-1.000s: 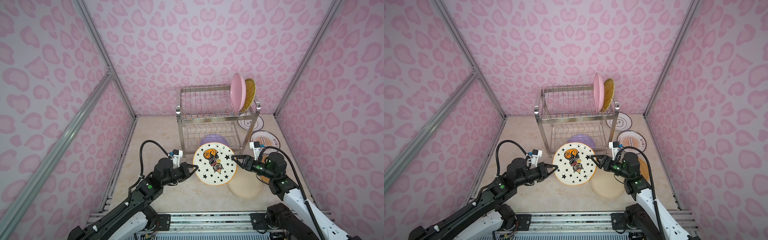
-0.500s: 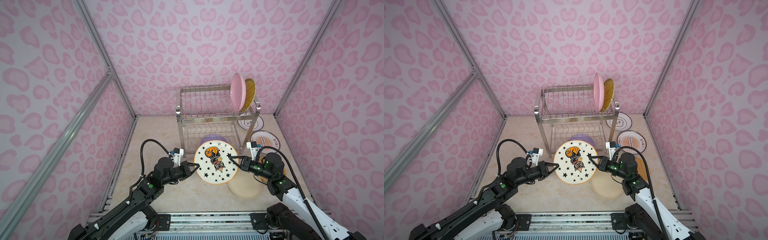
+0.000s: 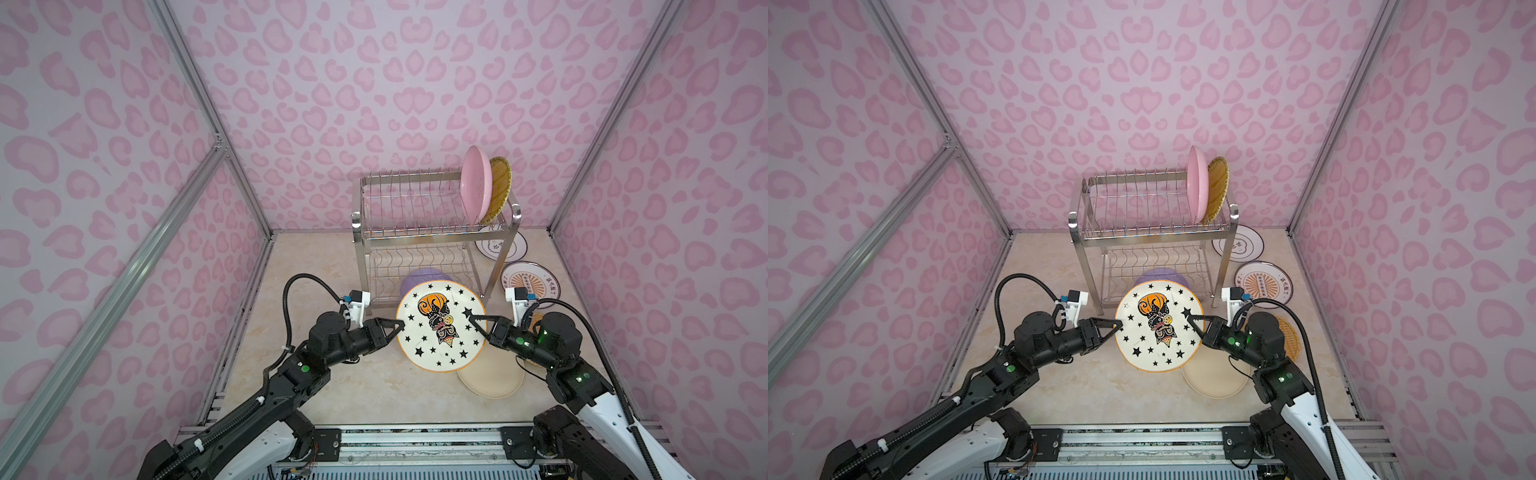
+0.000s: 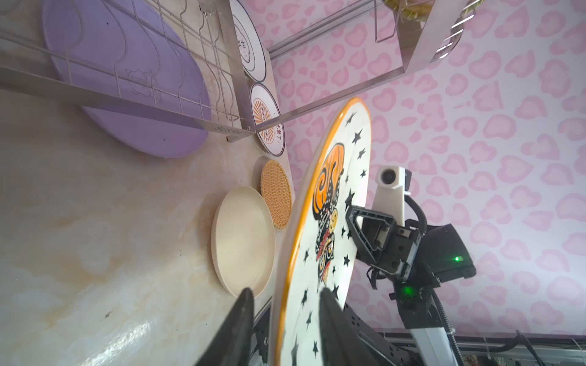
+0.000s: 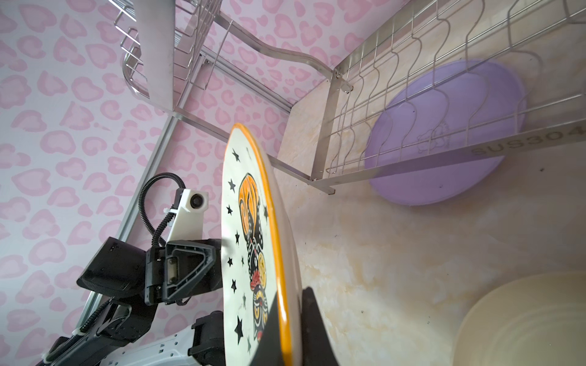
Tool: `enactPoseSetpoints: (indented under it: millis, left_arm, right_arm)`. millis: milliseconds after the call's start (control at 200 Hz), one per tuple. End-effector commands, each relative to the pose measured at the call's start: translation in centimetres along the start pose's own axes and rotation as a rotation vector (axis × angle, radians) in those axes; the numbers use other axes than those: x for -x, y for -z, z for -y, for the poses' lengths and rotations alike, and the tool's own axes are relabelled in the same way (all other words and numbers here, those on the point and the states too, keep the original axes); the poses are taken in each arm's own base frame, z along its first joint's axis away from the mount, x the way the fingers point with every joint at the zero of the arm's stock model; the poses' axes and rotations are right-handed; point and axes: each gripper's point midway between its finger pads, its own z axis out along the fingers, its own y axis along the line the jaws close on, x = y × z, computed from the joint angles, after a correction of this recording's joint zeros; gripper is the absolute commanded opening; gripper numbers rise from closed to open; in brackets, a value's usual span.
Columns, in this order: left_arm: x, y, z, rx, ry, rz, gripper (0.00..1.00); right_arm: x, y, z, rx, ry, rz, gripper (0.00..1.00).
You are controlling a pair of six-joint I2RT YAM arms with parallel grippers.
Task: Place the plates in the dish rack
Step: 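Tilt the star plate up with the left gripper and grasp its rim with the right, then open the left gripper and lift the star plate toward the rack with the right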
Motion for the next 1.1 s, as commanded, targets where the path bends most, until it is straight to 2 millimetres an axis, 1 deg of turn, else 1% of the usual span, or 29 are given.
enactPoseSetpoints:
  millis: [0,45,95,230,295,325,395,460,475,590,736,776,826,911,1001,1036,1096]
  left_arm:
    - [1.1,0.0,1.9,-0.058,-0.039,0.039,0.60]
    - [1.2,0.0,2.0,-0.055,-0.039,0.046,0.68]
    - [1.3,0.0,2.1,-0.057,-0.041,0.048,0.76]
    - [1.6,0.3,3.0,-0.070,-0.056,0.059,0.90]
    - [1.9,0.8,3.5,-0.074,-0.071,0.076,1.00]
    - [2.0,1.2,3.8,-0.076,-0.081,0.086,0.98]
    - [2.3,1.9,4.3,-0.082,-0.101,0.108,0.98]
    - [2.6,2.5,5.0,-0.096,-0.121,0.132,0.98]
    - [2.5,2.6,4.7,-0.084,-0.118,0.127,0.98]
    - [2.3,3.3,4.8,-0.080,-0.127,0.135,0.98]
    - [2.1,3.5,4.0,-0.064,-0.115,0.143,0.98]
    - [2.0,3.5,3.8,-0.063,-0.109,0.142,0.98]
    - [1.9,3.5,3.5,-0.060,-0.099,0.142,0.98]
    - [1.8,3.5,3.2,-0.052,-0.090,0.142,0.98]
    - [1.7,3.6,2.8,-0.043,-0.086,0.149,0.98]
    - [1.8,3.7,2.7,-0.037,-0.085,0.154,0.98]
    - [1.8,3.8,2.5,-0.031,-0.086,0.157,0.98]
  right_arm:
    - [1.3,0.8,-1.3,0.009,0.056,0.057,0.00]
    - [1.5,1.0,-1.5,0.003,0.068,0.069,0.00]
    - [1.7,1.4,-1.7,0.000,0.077,0.079,0.00]
    - [2.4,2.6,-2.3,-0.020,0.109,0.120,0.00]
    - [3.0,3.6,-2.6,-0.050,0.136,0.152,0.00]
    - [3.3,4.1,-2.9,-0.061,0.147,0.169,0.00]
    - [4.2,5.1,-3.6,-0.070,0.163,0.206,0.00]
    - [5.1,6.3,-4.8,-0.068,0.178,0.241,0.00]
    - [5.3,6.5,-5.1,-0.066,0.181,0.247,0.00]
    - [7.0,8.6,-8.7,-0.021,0.231,0.315,0.00]
    - [9.8,11.0,-13.9,0.046,0.310,0.405,0.00]
    - [10.5,11.3,-15.5,0.084,0.356,0.430,0.00]
    - [11.5,11.7,-16.9,0.106,0.369,0.460,0.00]
    - [13.2,11.6,-18.9,0.129,0.391,0.486,0.00]
    - [15.2,11.3,-20.4,0.097,0.431,0.521,0.00]
    - [15.9,11.2,-21.2,0.098,0.446,0.533,0.00]
    - [17.0,11.1,-23.3,0.112,0.487,0.550,0.00]
